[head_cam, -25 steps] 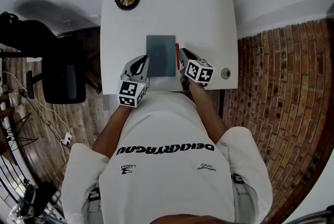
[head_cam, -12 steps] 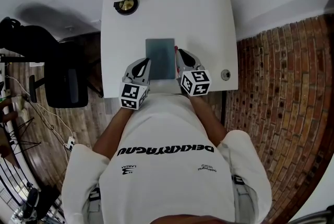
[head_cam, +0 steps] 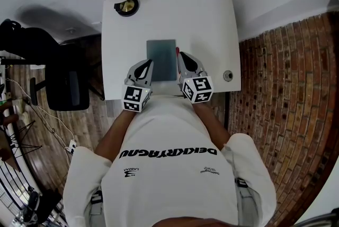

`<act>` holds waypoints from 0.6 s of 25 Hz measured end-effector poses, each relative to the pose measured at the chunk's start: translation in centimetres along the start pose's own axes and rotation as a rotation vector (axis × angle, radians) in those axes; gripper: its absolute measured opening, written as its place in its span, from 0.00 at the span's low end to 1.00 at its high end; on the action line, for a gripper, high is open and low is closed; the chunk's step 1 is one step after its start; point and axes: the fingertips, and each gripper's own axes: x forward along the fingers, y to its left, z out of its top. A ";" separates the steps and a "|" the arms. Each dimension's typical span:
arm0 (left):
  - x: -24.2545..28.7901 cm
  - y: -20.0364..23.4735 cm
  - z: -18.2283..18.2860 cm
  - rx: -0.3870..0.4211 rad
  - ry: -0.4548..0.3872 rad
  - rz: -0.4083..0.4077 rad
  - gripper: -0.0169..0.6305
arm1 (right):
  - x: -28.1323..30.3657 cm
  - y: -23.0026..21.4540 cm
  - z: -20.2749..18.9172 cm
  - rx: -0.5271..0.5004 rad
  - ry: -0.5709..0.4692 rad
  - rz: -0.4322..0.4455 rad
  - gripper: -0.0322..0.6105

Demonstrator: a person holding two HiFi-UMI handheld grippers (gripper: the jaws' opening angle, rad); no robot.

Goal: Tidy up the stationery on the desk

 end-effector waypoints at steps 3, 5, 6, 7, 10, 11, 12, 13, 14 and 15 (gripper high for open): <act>0.0 -0.1 0.0 0.005 0.001 0.001 0.02 | -0.2 0.2 0.3 -0.014 -0.012 0.005 0.05; -0.1 -0.1 0.0 0.001 -0.002 0.002 0.02 | -0.2 0.3 0.2 -0.016 -0.011 0.009 0.05; -0.1 -0.1 0.0 -0.002 -0.005 0.001 0.02 | -0.3 0.3 0.1 -0.015 -0.010 0.011 0.04; -0.1 -0.2 0.0 -0.005 -0.008 0.000 0.02 | -0.3 0.4 0.1 -0.015 -0.010 0.013 0.05; -0.2 -0.3 0.0 -0.005 -0.009 0.000 0.02 | -0.5 0.6 0.1 -0.021 -0.015 0.018 0.04; -0.2 -0.3 -0.1 -0.004 -0.009 0.001 0.02 | -0.6 0.6 0.1 -0.022 -0.017 0.019 0.04; -0.3 -0.4 -0.1 -0.003 -0.009 0.002 0.02 | -0.7 0.6 0.1 -0.023 -0.018 0.019 0.05; -0.3 -0.4 -0.1 -0.002 -0.009 0.003 0.02 | -0.8 0.6 0.1 -0.023 -0.018 0.018 0.04; -0.4 -0.4 -0.1 0.000 -0.009 0.003 0.02 | -0.8 0.6 0.1 -0.023 -0.017 0.017 0.04; -0.4 -0.4 -0.1 0.002 -0.010 0.002 0.02 | -0.8 0.6 0.0 -0.023 -0.016 0.015 0.05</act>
